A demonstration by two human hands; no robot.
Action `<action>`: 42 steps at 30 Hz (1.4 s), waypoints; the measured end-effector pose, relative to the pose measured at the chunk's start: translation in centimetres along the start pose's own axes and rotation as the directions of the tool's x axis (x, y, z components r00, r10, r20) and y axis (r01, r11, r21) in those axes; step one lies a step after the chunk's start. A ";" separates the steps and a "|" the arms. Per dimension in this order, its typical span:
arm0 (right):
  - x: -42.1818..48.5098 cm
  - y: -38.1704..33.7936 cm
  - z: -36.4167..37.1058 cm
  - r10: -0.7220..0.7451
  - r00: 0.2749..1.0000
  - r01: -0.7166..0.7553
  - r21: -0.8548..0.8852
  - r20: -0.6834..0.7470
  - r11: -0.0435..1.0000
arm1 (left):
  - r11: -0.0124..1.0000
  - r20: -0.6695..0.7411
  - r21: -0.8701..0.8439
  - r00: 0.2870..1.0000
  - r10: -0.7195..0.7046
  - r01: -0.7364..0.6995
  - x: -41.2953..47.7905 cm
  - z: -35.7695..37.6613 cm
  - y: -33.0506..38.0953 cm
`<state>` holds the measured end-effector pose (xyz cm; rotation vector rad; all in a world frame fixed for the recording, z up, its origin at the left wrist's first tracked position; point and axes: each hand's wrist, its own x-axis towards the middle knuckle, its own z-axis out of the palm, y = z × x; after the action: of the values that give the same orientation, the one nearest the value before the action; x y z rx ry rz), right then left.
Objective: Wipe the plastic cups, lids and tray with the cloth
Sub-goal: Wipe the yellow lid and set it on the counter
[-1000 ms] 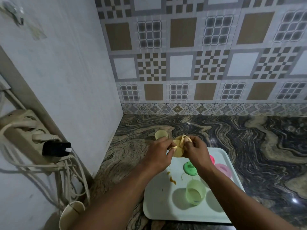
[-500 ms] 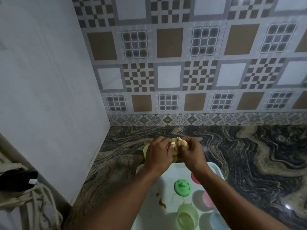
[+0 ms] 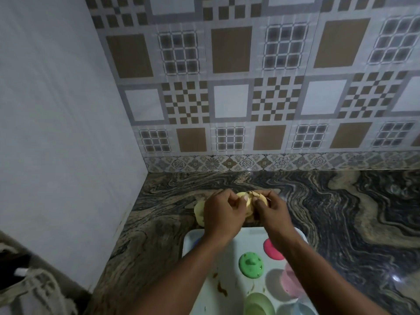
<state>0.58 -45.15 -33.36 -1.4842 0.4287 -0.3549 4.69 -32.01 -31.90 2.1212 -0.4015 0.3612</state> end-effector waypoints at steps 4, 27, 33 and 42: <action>-0.3 -3.1 -2.0 0.091 0.881 -0.062 -0.079 0.464 0.995 | 0.970 0.198 -0.123 0.963 -0.181 0.208 3.4 -2.0 -0.8; -2.3 -2.1 0.8 -0.019 0.986 0.015 0.021 0.163 1.000 | 0.957 0.308 -0.064 0.918 -0.251 0.283 5.4 0.3 1.1; -3.5 0.3 0.4 -0.054 0.997 0.057 -0.044 0.059 0.997 | 0.978 0.291 0.105 0.935 -0.202 0.178 3.7 1.0 0.2; -3.4 0.1 0.1 -0.066 0.997 0.068 -0.065 0.038 0.996 | 0.960 0.265 0.151 0.926 -0.269 0.236 3.9 1.0 0.6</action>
<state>-2.32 -43.45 -33.28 -1.5704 0.3655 -0.3693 8.04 -33.75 -30.42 2.3141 -0.2682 -0.0732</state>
